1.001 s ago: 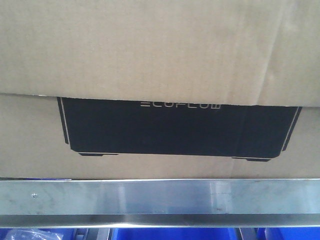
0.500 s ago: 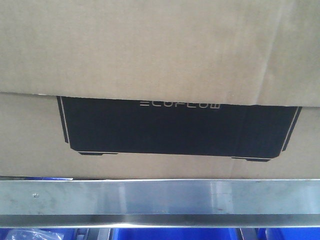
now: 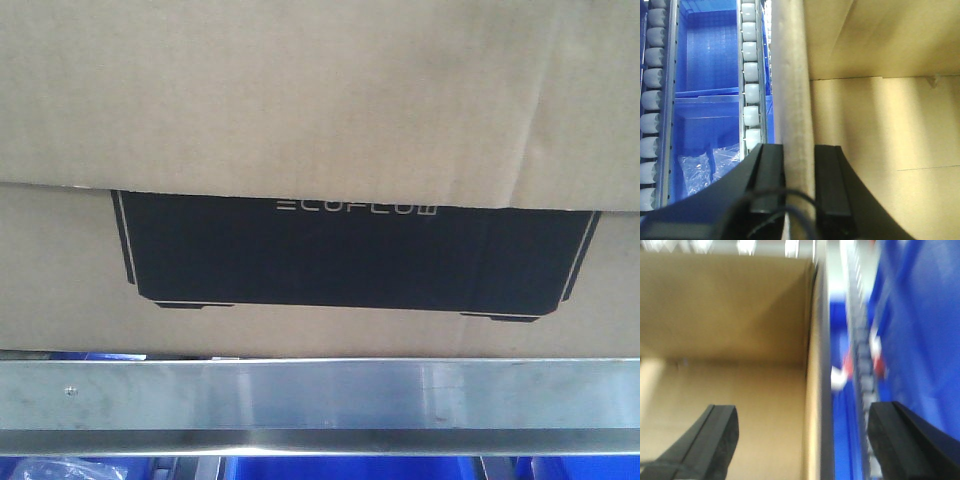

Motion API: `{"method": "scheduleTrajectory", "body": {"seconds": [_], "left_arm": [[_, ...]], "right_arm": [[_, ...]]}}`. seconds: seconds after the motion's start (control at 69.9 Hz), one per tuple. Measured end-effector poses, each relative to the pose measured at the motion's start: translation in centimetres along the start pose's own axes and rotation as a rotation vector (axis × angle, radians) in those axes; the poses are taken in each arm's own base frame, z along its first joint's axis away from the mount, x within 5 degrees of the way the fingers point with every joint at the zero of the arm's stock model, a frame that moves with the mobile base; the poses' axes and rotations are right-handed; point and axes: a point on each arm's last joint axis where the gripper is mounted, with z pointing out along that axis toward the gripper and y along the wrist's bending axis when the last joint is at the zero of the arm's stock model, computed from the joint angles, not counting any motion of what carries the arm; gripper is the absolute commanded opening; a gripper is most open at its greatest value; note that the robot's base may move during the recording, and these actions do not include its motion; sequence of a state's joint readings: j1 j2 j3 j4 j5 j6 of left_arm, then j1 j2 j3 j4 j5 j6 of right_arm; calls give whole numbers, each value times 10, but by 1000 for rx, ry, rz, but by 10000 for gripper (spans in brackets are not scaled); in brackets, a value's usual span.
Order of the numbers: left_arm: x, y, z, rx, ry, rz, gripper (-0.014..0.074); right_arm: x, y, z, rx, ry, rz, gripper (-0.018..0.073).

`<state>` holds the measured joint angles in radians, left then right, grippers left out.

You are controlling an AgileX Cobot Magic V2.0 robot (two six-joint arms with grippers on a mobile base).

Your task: Grab box from left shelf to table start

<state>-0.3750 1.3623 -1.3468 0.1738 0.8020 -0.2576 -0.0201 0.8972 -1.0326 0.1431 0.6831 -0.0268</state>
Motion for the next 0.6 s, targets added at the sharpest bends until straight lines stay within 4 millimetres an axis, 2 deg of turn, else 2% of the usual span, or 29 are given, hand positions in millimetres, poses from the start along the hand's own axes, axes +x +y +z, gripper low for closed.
{"method": "scheduleTrajectory", "body": {"seconds": [0.2,0.372,0.486,0.601], "left_arm": [[0,0,0,-1,0,1,-103],[0,0,0,-1,-1,1,-103],[0,0,0,-1,-1,1,-104],[0,0,0,-1,-1,1,-104]], "right_arm": [[-18,-3,43,14,109,-7,624],[-13,-8,83,34,210,-16,591],[-5,-11,103,38,273,-13,445],[-1,-12,111,42,302,-19,202]]}}
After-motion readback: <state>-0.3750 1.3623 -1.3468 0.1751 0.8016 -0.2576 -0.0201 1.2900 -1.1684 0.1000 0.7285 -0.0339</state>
